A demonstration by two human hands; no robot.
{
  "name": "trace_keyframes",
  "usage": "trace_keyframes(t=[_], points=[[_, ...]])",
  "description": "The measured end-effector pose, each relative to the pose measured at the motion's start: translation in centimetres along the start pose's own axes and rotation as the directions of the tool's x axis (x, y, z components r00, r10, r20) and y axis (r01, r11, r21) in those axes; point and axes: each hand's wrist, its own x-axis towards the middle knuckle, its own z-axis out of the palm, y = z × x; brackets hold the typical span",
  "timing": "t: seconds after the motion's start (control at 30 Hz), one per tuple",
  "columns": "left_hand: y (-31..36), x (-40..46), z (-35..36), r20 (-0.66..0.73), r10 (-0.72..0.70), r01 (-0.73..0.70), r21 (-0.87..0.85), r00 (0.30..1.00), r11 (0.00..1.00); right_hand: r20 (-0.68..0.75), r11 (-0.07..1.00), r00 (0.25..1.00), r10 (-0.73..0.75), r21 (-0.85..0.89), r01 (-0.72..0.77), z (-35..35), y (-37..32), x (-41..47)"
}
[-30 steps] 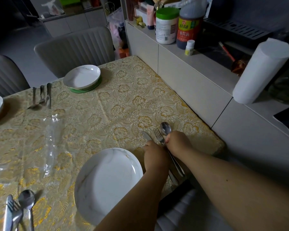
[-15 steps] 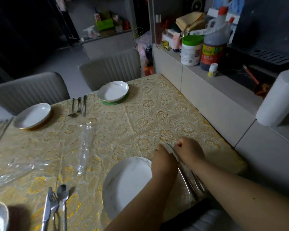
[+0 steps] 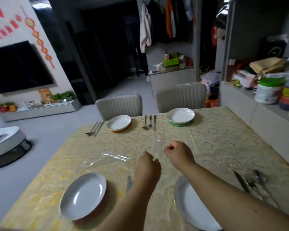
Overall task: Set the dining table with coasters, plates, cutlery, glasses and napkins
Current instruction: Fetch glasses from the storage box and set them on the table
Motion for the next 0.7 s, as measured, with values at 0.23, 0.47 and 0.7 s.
trace_keyframes(t=[0.23, 0.47, 0.7], points=[[-12.8, -2.7, -14.7, -0.139, -0.110, 0.097, -0.095, 0.984, 0.991, 0.154, 0.979, 0.973, -0.171, 0.138, 0.150, 11.4, -11.7, -8.4], [-25.0, -6.5, -27.1, -0.274, -0.193, 0.164, -0.124, 0.942, 0.979, 0.255, 0.932, 0.918, -0.305, 0.278, 0.232, 23.0, -21.4, -16.4], [-33.7, -6.3, -34.2, -0.332, -0.259, 0.219, -0.153, 0.907, 0.964, 0.299, 0.906, 0.880, -0.368, 0.330, 0.267, 31.6, -26.8, -19.8]])
